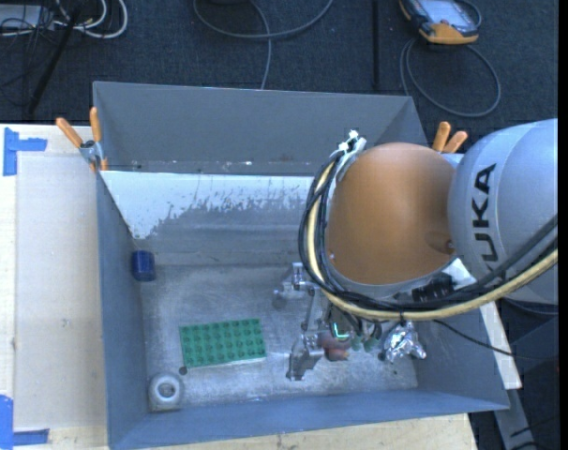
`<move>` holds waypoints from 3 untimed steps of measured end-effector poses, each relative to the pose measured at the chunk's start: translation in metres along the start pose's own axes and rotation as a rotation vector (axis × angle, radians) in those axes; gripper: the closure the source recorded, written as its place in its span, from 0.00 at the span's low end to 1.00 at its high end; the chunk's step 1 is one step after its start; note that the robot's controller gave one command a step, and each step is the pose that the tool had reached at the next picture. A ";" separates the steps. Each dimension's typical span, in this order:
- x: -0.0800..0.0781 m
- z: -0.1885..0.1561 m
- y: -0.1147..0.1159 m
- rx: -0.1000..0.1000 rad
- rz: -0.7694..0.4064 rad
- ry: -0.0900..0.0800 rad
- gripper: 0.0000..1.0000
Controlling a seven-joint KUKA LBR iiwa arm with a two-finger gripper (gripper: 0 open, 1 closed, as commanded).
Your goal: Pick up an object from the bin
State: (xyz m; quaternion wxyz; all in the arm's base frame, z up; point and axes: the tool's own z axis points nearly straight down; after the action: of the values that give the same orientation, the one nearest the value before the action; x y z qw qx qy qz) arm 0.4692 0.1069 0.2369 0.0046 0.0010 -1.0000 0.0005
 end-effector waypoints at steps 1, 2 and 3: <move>-0.061 0.167 0.022 -0.003 -0.015 -0.012 0.00; -0.061 0.163 0.022 -0.004 -0.014 -0.015 1.00; -0.027 0.031 -0.040 0.001 -0.198 -0.014 1.00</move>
Offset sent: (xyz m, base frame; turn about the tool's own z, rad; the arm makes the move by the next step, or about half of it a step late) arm 0.0573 0.0214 -0.1669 -0.0176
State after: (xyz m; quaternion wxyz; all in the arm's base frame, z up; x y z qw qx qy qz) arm 0.4958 0.0672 0.2052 -0.0023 0.0997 -0.9950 0.0006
